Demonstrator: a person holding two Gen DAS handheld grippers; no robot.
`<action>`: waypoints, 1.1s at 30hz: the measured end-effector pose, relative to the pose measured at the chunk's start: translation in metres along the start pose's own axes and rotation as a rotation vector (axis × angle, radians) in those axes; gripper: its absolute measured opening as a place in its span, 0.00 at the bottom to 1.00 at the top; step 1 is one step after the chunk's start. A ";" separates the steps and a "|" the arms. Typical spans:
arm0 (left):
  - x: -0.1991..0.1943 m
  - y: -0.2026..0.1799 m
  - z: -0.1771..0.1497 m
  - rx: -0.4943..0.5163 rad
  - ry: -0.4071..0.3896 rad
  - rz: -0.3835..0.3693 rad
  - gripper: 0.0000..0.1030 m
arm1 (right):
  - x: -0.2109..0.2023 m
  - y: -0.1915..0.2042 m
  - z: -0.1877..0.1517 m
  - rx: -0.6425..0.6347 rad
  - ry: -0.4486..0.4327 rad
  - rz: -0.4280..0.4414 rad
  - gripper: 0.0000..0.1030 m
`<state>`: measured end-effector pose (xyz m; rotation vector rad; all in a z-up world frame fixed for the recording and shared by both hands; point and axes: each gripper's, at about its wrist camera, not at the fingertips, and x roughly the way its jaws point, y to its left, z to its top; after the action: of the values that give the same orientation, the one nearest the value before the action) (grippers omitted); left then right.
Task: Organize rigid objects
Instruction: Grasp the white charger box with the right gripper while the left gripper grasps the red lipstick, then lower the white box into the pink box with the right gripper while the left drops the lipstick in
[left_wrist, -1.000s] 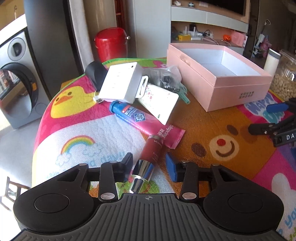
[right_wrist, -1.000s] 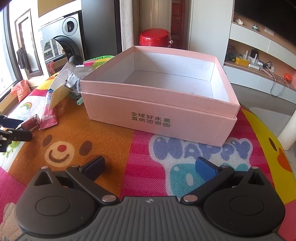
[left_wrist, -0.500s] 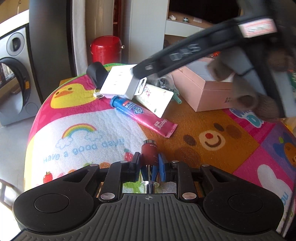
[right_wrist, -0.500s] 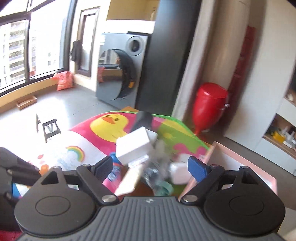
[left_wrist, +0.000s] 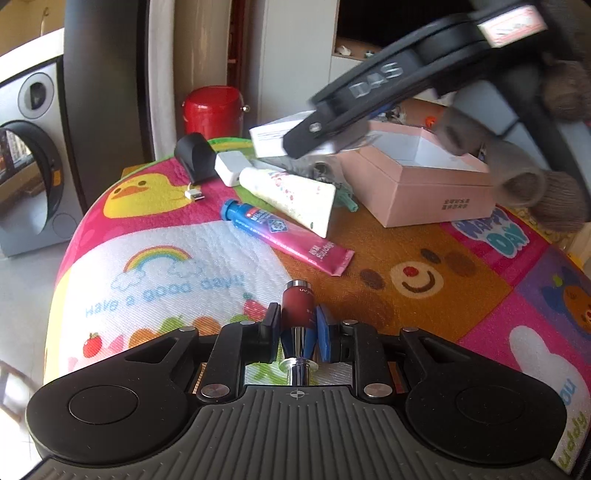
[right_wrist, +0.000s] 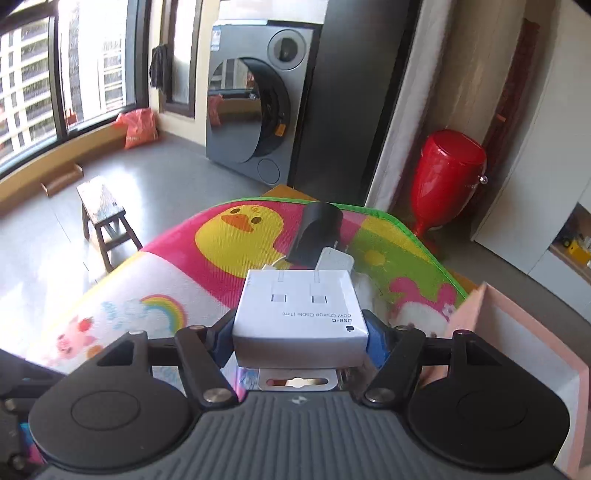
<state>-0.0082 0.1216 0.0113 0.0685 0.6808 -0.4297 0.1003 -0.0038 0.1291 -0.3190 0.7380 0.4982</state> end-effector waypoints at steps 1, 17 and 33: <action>-0.003 -0.006 -0.002 0.007 0.005 -0.023 0.23 | -0.017 -0.007 -0.009 0.032 -0.008 0.003 0.66; -0.012 -0.128 0.166 0.064 -0.276 -0.186 0.27 | -0.178 -0.074 -0.203 0.258 -0.150 -0.292 0.66; 0.016 -0.055 0.052 -0.209 0.007 0.026 0.27 | -0.194 -0.121 -0.118 0.319 -0.391 -0.318 0.66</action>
<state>0.0117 0.0556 0.0461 -0.1188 0.7272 -0.3317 -0.0234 -0.2195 0.1959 -0.0331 0.3662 0.1285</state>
